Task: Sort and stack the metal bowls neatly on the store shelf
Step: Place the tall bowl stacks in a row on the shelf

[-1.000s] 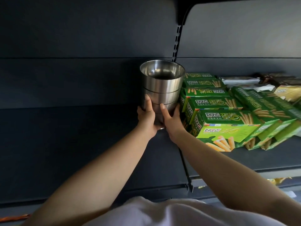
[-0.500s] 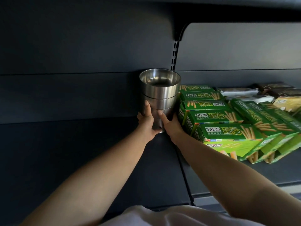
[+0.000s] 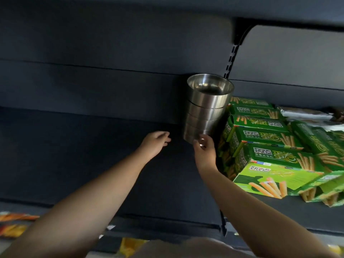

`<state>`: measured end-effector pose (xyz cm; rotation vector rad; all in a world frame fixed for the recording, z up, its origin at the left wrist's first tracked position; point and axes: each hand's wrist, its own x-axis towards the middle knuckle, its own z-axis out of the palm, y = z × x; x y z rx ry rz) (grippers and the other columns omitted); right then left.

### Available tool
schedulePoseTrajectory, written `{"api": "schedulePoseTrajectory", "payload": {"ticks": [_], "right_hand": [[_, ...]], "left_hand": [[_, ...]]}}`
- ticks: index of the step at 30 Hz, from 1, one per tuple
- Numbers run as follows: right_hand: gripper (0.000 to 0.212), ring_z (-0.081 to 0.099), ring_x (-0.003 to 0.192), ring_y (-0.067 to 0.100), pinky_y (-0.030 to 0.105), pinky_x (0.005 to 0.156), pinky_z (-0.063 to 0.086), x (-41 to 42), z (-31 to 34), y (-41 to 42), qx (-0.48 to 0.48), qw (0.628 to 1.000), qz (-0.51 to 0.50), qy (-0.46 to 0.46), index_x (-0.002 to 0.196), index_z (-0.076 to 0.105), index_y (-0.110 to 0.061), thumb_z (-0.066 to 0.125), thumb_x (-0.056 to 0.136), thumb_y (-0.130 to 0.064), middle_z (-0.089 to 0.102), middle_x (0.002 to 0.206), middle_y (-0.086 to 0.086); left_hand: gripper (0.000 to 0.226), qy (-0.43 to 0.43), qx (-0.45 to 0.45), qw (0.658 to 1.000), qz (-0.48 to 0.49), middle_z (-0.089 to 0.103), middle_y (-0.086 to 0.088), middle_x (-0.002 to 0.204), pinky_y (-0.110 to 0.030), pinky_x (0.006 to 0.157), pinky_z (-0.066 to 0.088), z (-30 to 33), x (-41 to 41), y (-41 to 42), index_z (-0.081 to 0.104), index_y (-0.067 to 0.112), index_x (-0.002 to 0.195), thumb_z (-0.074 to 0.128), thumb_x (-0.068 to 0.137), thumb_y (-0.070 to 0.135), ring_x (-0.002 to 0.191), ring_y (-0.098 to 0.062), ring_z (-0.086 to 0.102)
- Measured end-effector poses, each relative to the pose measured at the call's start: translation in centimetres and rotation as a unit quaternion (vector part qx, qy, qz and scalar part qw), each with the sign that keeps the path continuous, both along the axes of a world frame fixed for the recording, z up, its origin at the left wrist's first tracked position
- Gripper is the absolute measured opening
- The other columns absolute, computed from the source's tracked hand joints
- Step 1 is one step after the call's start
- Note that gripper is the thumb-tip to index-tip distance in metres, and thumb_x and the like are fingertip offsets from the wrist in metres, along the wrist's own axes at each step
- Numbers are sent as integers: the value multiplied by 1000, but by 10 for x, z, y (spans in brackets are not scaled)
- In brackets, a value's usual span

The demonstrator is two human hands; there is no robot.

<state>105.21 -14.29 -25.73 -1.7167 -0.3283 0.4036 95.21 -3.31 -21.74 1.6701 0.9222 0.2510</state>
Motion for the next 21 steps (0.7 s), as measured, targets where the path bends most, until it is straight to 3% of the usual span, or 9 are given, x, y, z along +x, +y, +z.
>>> {"api": "schedulePoseTrajectory", "payload": {"ticks": [2,4,8,11,14,16,19,21], "right_hand": [[23,51,87,13,17,71,37,-12,9,9,-49,992,87,-73,114,54,-12,57,91,-15,55,88,-5],[19,52,81,11,16,63,36,-28,20,22,-92,969,181,-140,107,54,-13,59,90,-19,55,85,-4],[14,52,78,11,18,65,36,-74,36,49,-148,898,330,-250,88,48,-19,60,90,-28,50,75,-9],[20,60,84,18,25,69,41,-120,42,64,-173,844,399,-314,82,49,-18,57,91,-35,48,69,-13],[30,62,88,23,30,71,43,-168,52,78,-170,796,446,-371,89,61,-9,54,92,-38,66,89,1],[34,62,92,25,32,74,44,-202,60,85,-161,770,473,-398,92,64,-7,52,93,-38,67,98,6],[36,61,94,26,31,74,44,-254,70,92,-146,733,504,-432,91,66,-7,49,94,-39,65,100,7],[35,59,96,26,29,74,42,-294,71,95,-143,711,523,-449,89,65,-9,48,94,-39,65,100,8]], "left_hand": [[34,63,134,989,-14,63,0,121,-24,89,41,10,-31,6,55,18,128,39,99,28,111,-14,56],[32,132,235,963,-11,66,3,113,-28,88,45,23,-63,10,59,20,122,41,98,30,106,-14,58],[31,230,338,911,46,68,2,95,-33,78,50,41,-132,15,65,19,106,43,95,39,92,-18,61],[32,278,358,885,107,69,-2,88,-31,76,48,44,-185,13,66,14,94,46,93,40,90,-22,62],[33,306,362,865,162,65,-7,78,-28,67,39,46,-238,5,61,12,77,48,93,38,85,-23,61],[35,303,360,859,201,58,-7,70,-27,63,29,47,-274,-3,54,11,68,50,92,37,80,-23,59],[35,280,345,859,255,54,-4,66,-26,63,30,47,-328,-11,55,9,67,53,91,35,79,-24,57],[39,285,338,855,272,48,-1,61,-26,64,30,47,-366,-16,44,14,58,54,90,34,78,-23,55]]}}
